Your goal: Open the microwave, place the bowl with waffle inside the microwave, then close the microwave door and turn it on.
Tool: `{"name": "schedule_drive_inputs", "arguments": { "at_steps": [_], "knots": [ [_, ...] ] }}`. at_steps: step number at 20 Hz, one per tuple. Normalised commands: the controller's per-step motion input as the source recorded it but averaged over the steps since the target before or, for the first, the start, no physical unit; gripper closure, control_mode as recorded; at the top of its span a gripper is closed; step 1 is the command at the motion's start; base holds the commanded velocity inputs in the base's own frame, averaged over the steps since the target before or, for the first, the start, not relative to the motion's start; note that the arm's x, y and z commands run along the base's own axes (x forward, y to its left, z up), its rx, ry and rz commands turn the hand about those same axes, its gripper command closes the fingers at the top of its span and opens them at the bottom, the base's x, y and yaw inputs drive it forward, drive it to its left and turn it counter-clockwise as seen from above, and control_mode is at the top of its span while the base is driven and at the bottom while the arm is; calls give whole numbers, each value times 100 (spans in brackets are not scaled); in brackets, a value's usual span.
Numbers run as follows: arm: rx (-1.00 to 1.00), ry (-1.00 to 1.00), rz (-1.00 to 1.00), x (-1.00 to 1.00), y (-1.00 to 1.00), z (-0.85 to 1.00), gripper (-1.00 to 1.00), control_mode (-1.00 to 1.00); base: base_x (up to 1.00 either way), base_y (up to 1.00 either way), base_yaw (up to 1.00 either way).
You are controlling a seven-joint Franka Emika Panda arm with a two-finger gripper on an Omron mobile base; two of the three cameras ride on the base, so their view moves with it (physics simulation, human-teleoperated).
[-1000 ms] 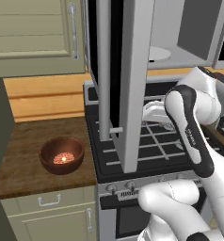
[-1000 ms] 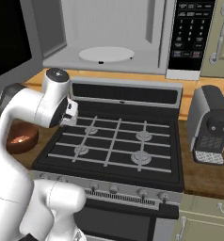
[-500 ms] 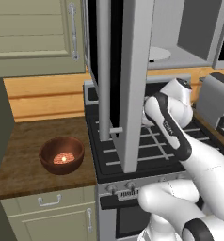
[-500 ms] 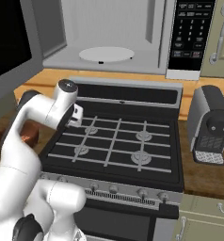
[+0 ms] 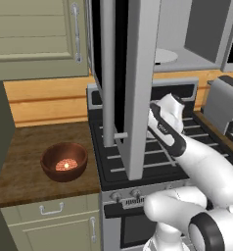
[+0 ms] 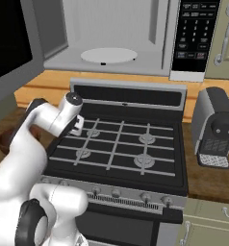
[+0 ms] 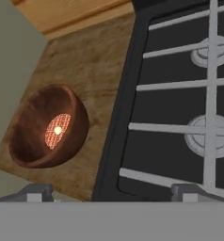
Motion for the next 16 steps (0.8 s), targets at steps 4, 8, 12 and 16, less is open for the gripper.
{"name": "schedule_drive_inputs", "arguments": {
  "at_steps": [4, 8, 12, 16],
  "knots": [
    [0, 3, -1, 0, 71, -18, -100, -100, 0, 0, 0],
    [0, 2, -3, 1, 69, -37, -100, -100, 0, 0, 0],
    [0, 0, -2, 4, 67, -38, -100, -100, 0, 0, 0],
    [0, 0, -3, 4, 64, -13, -100, -100, 0, 0, 0]
  ]
}}
